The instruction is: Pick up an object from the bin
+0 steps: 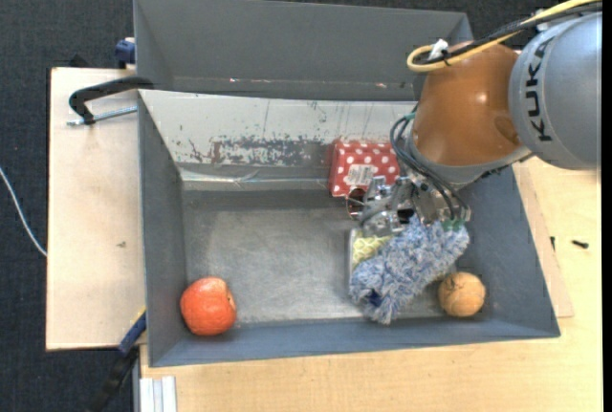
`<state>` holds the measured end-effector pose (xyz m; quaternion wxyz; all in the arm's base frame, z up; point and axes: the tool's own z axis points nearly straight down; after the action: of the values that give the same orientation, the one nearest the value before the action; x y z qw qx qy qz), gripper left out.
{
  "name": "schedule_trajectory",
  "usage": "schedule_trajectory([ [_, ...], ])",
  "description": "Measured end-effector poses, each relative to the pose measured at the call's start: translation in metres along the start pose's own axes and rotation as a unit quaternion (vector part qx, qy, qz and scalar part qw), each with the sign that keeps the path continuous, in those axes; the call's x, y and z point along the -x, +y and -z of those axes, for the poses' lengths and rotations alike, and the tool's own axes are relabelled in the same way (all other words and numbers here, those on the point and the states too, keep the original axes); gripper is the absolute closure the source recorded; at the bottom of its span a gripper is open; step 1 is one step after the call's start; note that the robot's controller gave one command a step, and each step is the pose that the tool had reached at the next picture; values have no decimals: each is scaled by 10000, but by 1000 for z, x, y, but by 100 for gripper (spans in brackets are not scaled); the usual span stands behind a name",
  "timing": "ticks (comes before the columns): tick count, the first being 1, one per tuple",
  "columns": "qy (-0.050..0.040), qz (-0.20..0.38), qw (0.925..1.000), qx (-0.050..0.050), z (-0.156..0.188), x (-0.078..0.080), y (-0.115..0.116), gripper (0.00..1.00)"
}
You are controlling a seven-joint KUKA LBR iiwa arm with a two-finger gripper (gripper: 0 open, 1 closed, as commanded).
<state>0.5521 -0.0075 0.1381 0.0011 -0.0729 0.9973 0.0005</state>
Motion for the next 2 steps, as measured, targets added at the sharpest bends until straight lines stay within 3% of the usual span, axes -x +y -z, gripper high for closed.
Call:
schedule_trajectory([
  [1, -76, 394, 9992, -12, -5, 9, -42, 100],
  [2, 57, 494, 9988, 7, 2, -5, -48, 100],
])
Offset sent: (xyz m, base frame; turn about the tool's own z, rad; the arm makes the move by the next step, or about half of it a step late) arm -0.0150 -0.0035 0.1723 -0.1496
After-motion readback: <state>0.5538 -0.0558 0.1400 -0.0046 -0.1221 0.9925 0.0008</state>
